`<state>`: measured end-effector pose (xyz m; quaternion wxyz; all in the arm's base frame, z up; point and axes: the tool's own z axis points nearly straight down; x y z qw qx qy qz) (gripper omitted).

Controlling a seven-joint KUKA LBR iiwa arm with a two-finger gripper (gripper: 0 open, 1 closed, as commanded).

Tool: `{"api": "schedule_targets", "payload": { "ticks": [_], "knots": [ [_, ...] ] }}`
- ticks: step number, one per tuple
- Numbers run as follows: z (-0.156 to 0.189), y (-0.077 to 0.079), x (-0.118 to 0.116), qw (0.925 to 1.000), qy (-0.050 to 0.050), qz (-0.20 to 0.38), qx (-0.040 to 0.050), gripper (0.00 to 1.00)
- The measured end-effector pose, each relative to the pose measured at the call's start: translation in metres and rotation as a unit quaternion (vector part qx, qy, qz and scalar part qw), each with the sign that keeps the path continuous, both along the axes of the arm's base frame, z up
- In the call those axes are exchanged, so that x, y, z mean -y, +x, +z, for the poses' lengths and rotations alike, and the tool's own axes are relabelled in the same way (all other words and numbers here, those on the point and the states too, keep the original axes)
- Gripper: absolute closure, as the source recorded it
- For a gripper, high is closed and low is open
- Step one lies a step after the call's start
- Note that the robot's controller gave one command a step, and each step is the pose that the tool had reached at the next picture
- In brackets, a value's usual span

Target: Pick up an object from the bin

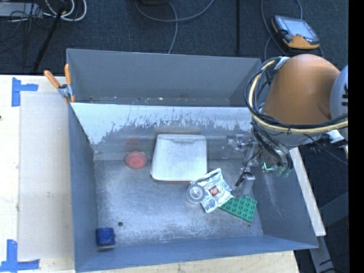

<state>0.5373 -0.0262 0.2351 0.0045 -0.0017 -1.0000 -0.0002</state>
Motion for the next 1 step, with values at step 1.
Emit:
{"api": "schedule_targets", "payload": {
  "ticks": [1],
  "knots": [
    [-0.1199,0.0198,0.0292,0.9315,0.003,0.364,0.0018,0.00]
  ]
}}
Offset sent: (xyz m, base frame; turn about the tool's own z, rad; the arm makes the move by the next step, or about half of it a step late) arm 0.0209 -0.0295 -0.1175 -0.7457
